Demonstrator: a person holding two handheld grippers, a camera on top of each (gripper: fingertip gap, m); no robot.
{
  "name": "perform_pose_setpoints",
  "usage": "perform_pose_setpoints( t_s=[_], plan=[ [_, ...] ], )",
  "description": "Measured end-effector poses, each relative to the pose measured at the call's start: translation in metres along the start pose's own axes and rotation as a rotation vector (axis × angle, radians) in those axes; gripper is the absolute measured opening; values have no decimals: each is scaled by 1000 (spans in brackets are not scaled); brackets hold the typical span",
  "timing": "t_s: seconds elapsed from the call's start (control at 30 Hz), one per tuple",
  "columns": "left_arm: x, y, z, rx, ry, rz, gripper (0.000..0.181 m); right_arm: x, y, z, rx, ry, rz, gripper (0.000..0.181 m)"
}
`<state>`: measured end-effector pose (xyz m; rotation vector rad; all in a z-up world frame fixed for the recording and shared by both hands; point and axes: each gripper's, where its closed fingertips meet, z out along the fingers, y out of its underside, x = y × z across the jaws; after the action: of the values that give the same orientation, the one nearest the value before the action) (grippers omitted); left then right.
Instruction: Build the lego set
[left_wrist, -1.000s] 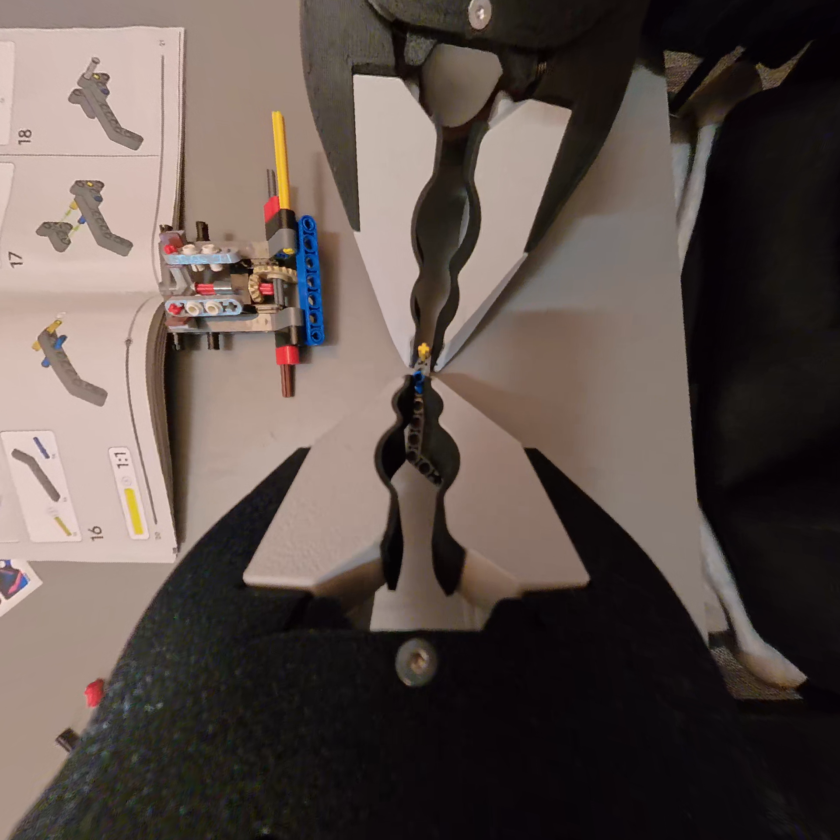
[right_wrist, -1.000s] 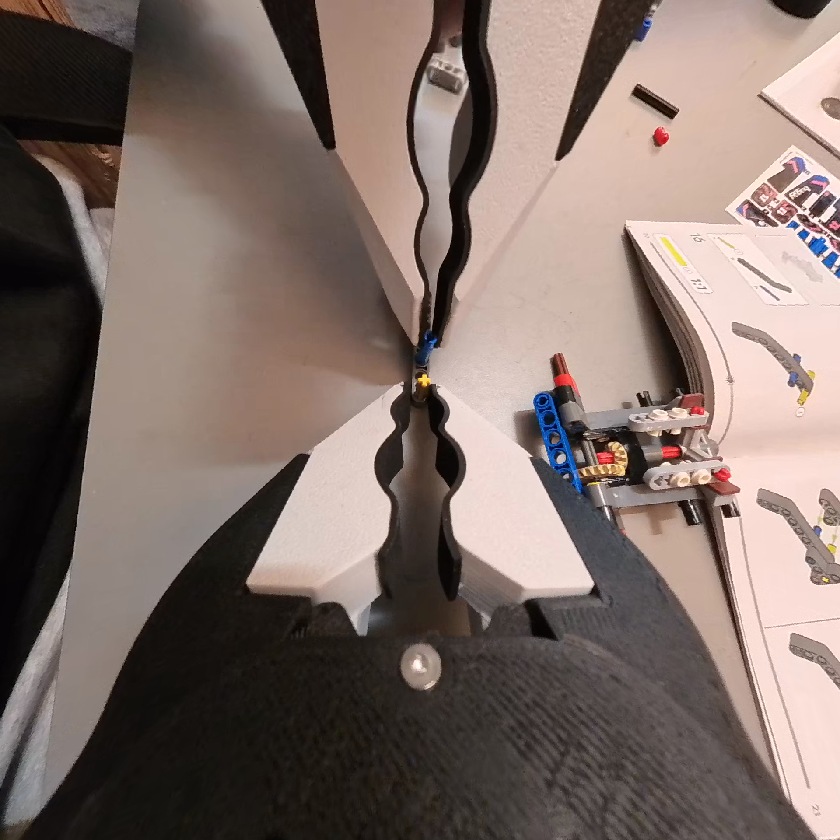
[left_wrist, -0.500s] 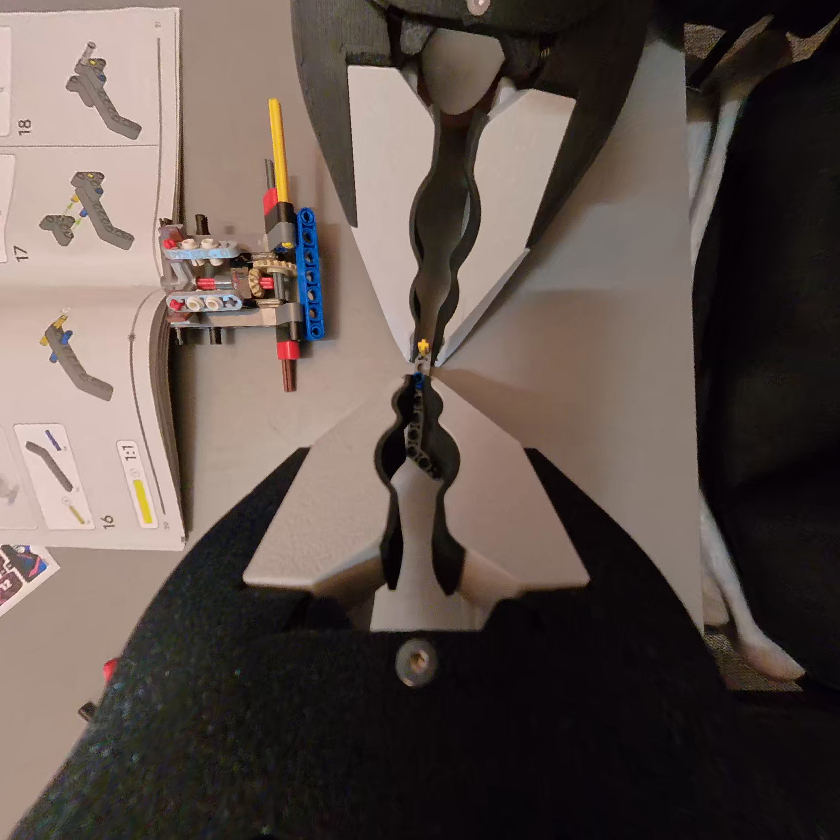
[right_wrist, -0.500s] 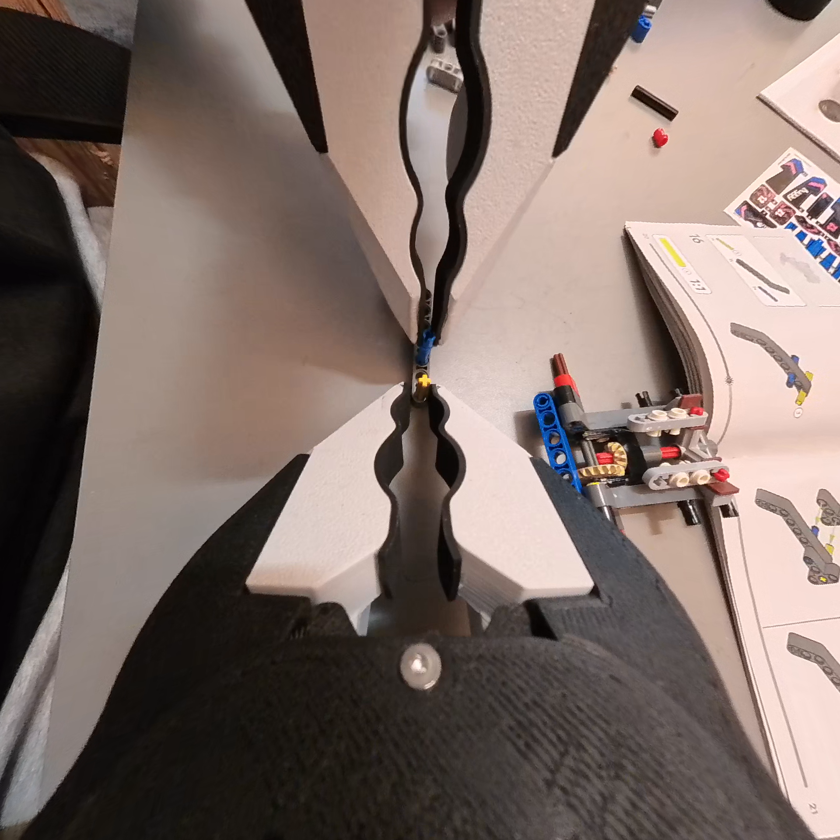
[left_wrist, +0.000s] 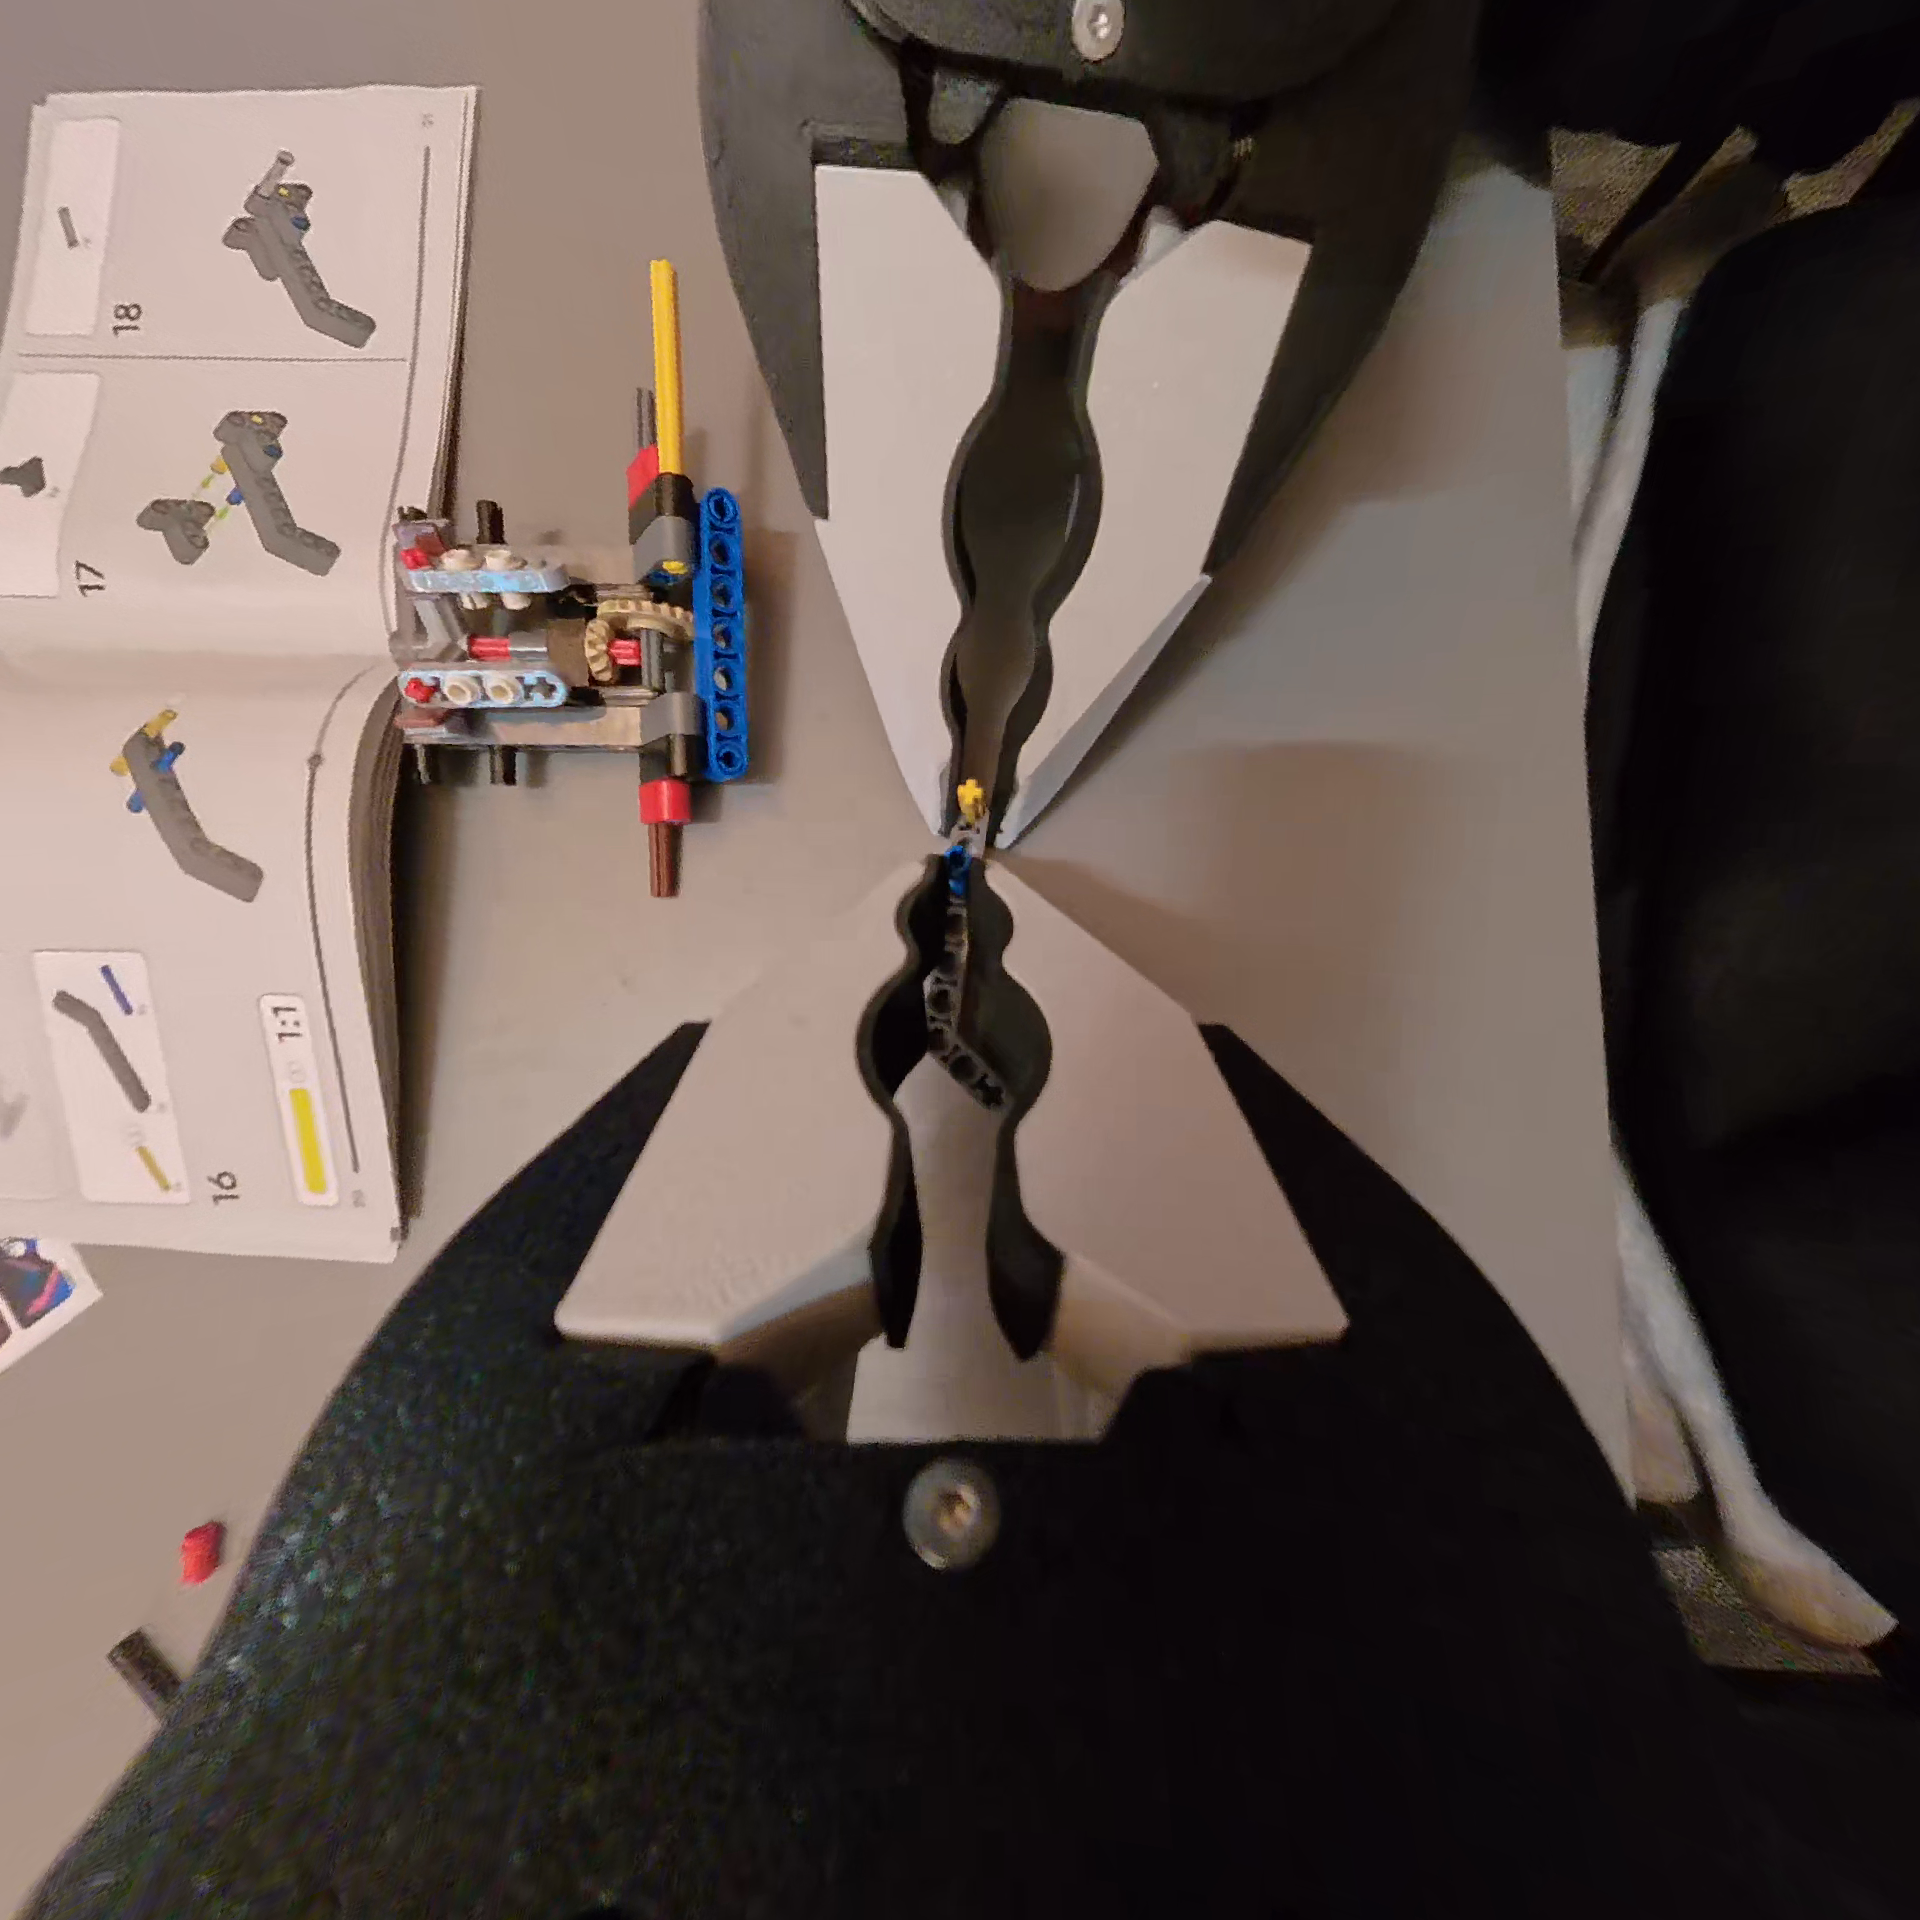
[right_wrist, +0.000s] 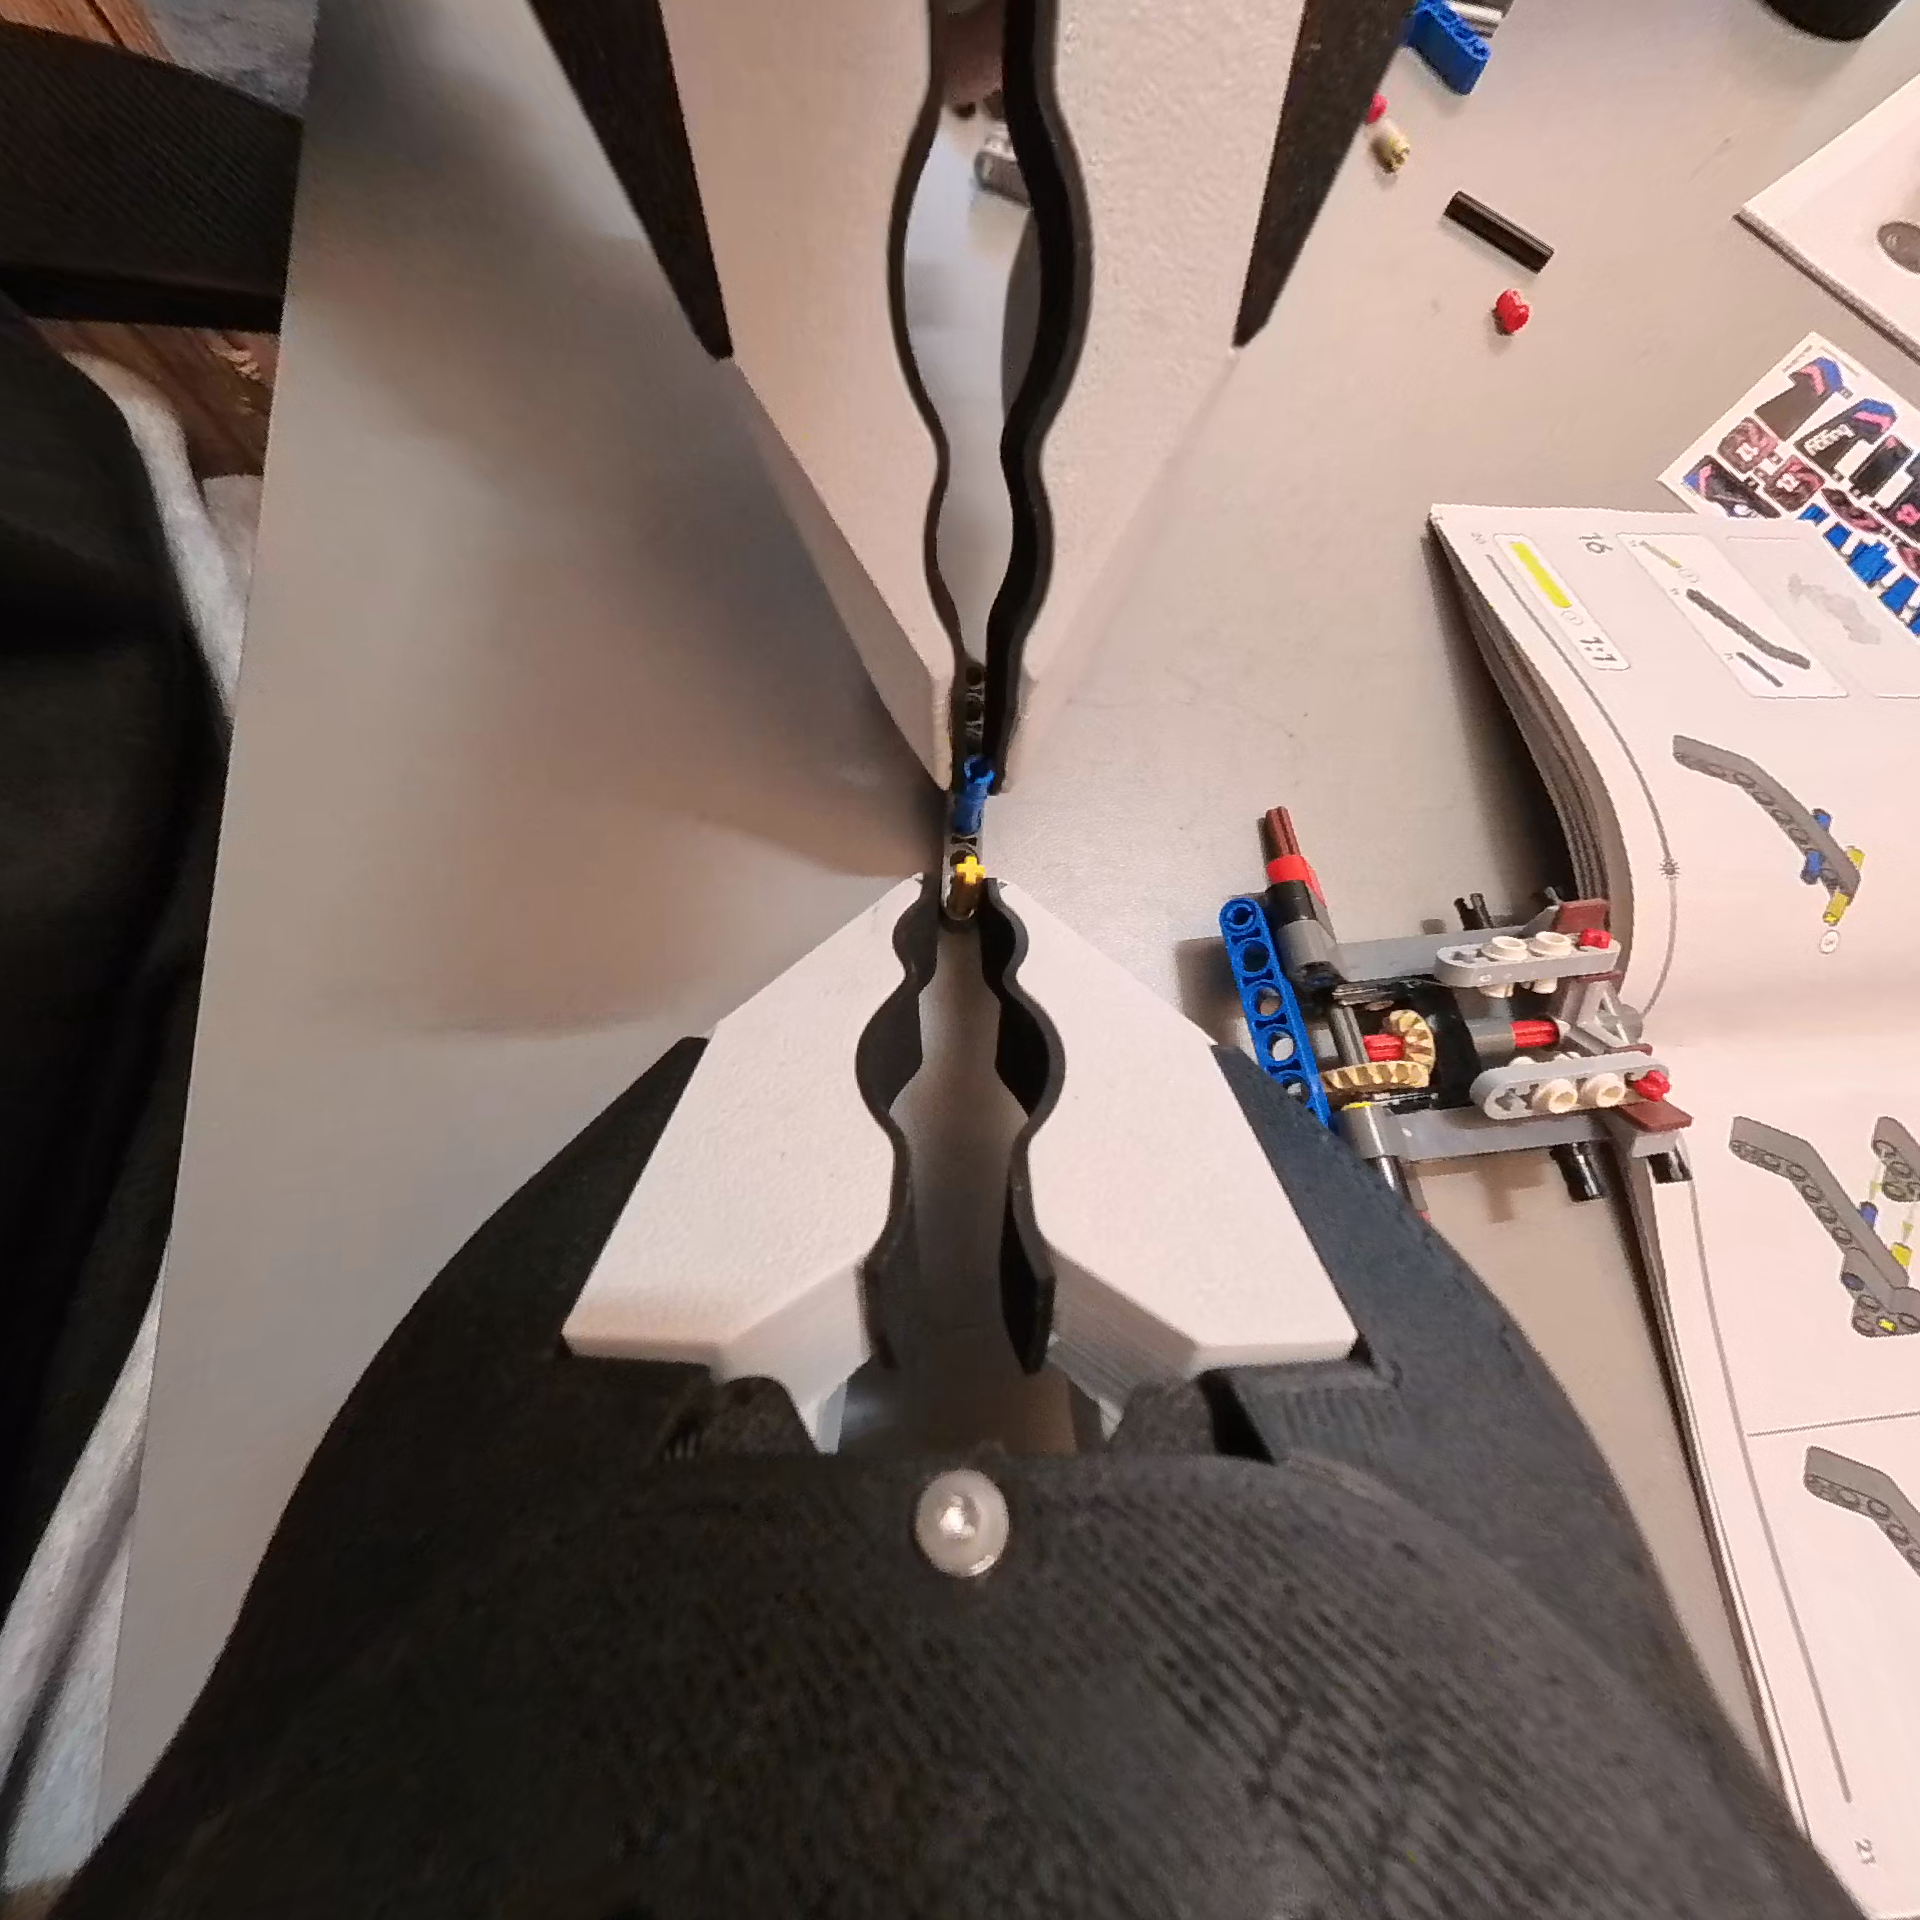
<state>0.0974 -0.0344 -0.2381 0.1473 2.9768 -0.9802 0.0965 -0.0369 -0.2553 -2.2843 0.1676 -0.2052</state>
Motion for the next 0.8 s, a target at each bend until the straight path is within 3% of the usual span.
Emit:
perform_pose_setpoints(
  t_s=[0.03, 0.2, 0.33, 0.53, 0.8],
  plan=[
    [0, 0, 0, 7, 4, -6, 1, 0, 0, 0, 0, 3, -3, 6],
    [-1, 1, -1, 49, 1, -22, 1, 0, 0, 0, 1, 10, -9, 6],
    [-2, -3, 1, 88, 3, -52, 1, 0, -4, 0, 17, 29, -4, 25],
    [-2, -3, 2, 85, 12, -56, 1, 4, -12, 3, 37, 61, -17, 5],
    [-2, -4, 2, 84, -3, 4, 2, 3, -11, 4, 35, 42, -1, 4]
  ],
)
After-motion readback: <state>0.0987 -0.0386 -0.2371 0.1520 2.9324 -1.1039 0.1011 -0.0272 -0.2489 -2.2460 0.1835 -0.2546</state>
